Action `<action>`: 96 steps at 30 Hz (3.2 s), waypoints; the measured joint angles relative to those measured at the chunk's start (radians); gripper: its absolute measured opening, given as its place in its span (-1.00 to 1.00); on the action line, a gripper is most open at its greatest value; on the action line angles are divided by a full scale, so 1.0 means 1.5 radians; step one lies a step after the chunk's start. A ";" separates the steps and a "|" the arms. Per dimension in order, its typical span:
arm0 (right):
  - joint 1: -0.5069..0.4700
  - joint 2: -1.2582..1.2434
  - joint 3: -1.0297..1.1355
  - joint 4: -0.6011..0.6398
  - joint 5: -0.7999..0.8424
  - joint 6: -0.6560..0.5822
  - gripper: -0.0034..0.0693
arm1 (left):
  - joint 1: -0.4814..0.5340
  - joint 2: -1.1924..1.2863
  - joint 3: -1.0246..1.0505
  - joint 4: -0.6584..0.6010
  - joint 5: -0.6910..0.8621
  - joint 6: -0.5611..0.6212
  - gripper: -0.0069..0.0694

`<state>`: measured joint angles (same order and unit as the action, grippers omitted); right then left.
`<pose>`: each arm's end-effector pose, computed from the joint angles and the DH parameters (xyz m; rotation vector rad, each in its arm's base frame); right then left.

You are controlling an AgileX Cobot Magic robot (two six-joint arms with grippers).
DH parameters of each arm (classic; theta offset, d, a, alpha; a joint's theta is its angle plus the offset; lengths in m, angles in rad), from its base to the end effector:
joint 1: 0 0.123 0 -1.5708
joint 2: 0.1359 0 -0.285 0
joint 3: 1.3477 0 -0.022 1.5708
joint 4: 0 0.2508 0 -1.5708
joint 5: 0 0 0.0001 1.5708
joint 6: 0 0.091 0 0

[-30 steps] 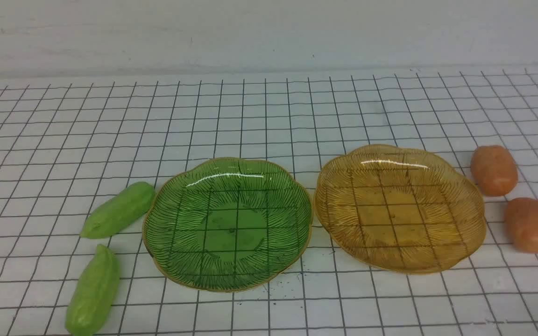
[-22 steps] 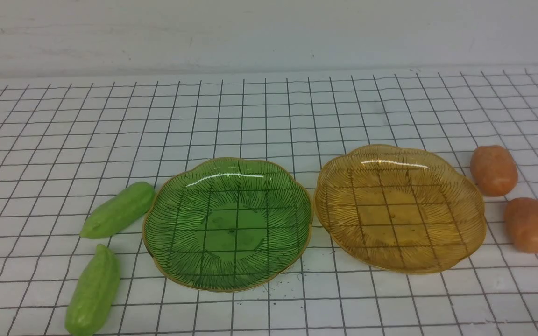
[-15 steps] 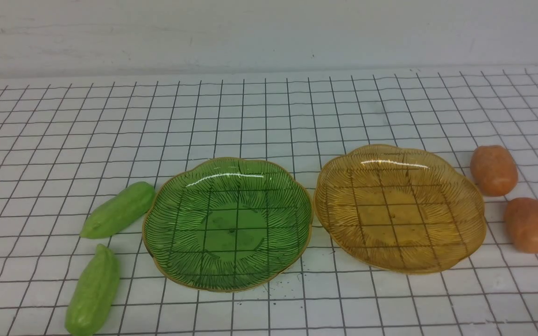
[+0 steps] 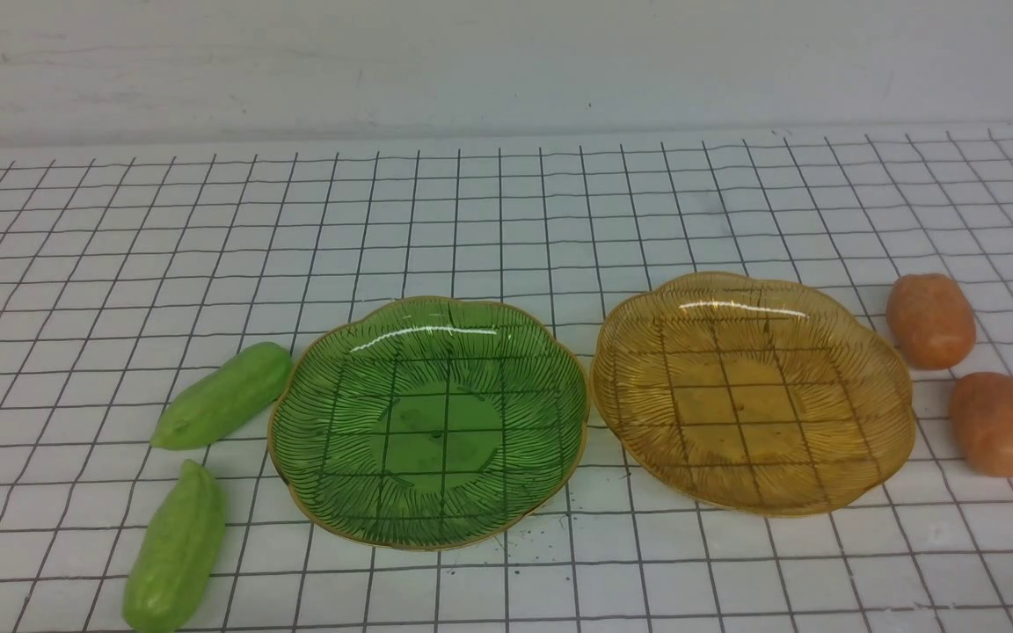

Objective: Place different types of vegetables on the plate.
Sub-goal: 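Put the potato onto the plate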

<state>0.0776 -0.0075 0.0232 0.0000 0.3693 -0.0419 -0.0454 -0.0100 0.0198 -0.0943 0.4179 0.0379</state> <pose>0.0527 0.0041 0.1726 -0.1116 1.8653 0.0246 0.0511 -0.0058 0.1698 0.0231 1.9105 -0.0998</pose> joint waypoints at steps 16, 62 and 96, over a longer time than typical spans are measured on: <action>0.000 0.000 0.000 0.000 0.000 0.000 -0.95 | 0.000 0.000 0.001 0.000 0.000 0.000 -0.84; 0.000 0.000 0.002 0.522 -0.025 0.216 -0.95 | 0.000 0.000 0.006 -0.518 -0.050 -0.107 -0.84; 0.000 0.937 -0.673 -0.099 0.390 0.211 -0.81 | 0.000 0.621 -0.306 -0.297 0.305 0.073 -0.66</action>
<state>0.0776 1.3981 -0.9869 -0.1488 0.9538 0.2743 -0.0454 0.9215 -0.4385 -0.5398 0.8752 0.1468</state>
